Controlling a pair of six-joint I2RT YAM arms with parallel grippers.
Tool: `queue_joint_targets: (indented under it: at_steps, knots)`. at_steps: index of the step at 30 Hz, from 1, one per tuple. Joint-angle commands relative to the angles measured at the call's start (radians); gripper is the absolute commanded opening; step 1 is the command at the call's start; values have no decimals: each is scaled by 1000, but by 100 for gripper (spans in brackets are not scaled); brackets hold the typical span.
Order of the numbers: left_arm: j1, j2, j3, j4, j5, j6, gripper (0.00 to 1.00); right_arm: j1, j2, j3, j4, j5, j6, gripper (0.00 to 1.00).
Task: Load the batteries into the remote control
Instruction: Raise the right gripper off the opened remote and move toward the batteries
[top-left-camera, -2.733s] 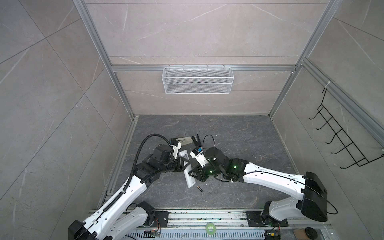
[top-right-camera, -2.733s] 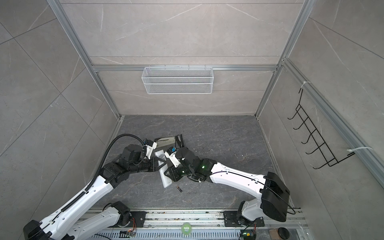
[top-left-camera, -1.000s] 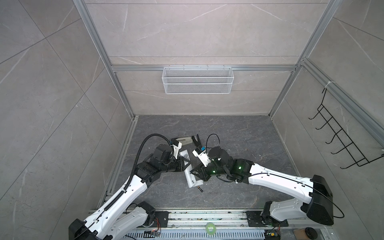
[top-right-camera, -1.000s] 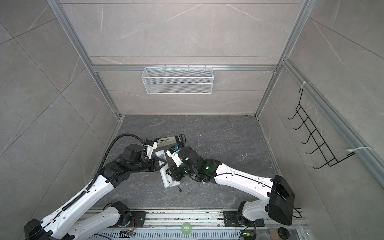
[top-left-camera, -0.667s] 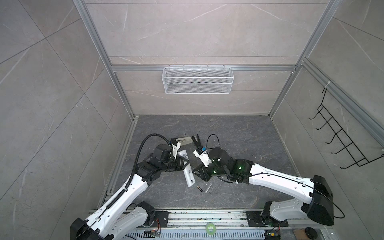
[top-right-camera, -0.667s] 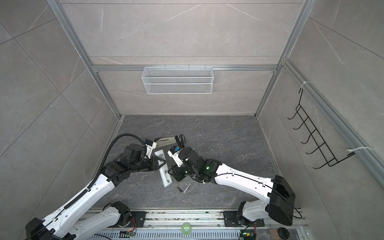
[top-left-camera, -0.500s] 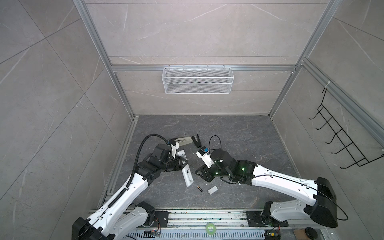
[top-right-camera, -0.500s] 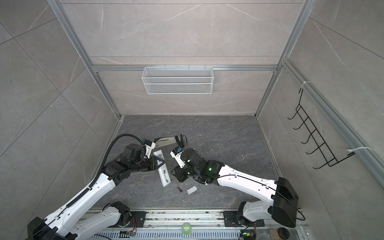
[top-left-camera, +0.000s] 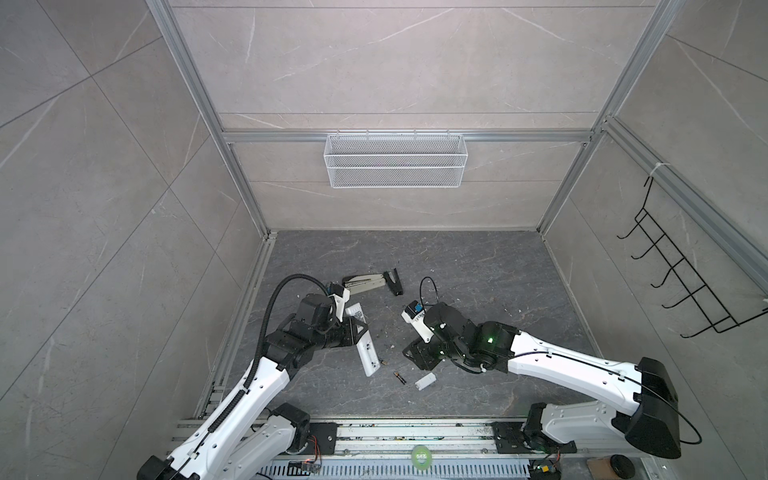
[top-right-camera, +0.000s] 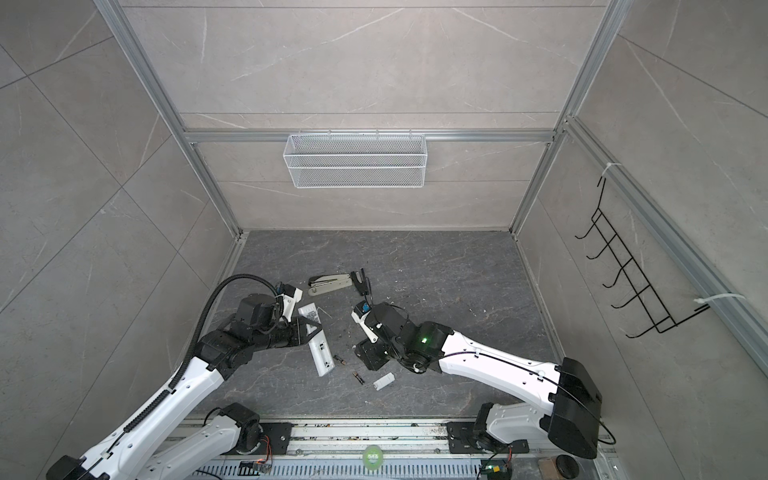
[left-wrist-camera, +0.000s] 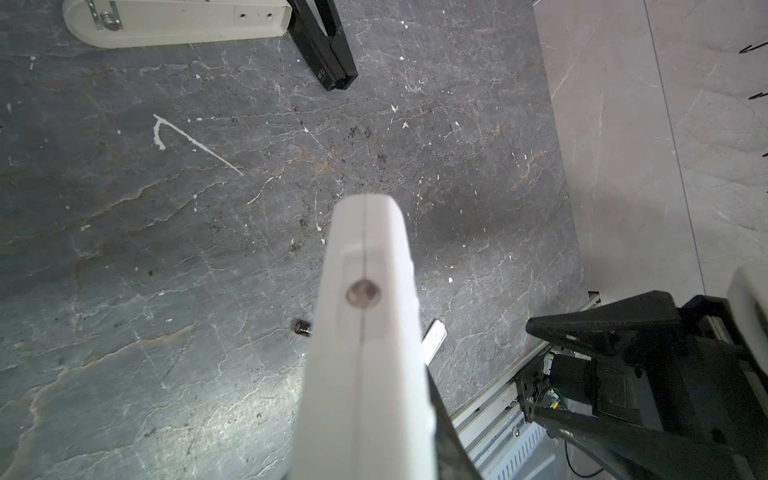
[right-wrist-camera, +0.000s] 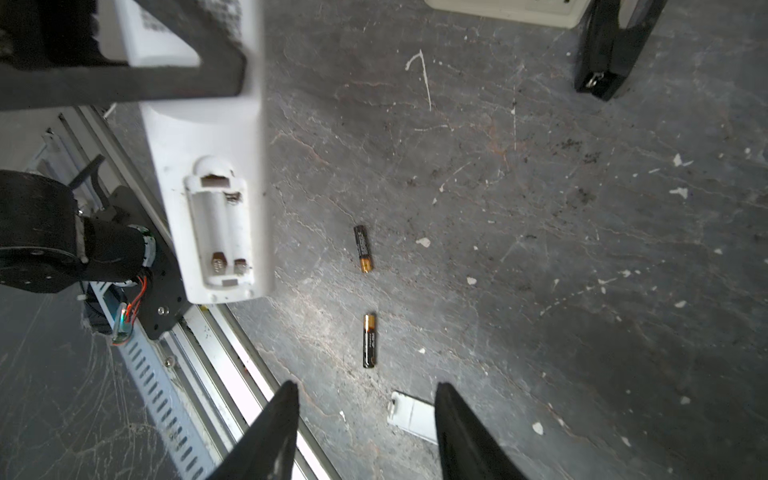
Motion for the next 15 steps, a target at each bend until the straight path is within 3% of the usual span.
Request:
queue_joint_targets:
  at_steps: [1,7,15]
  knots:
    - [31,-50,-24,-3,23,17,0,-2,63,-14,-36,-25,-36,54]
    - [102,-124,-53,-46,53,24,0,16,212,25,22,-70,-58,48]
    - [119,-152,-74,-9,79,3,0,53,344,106,12,-64,-83,41]
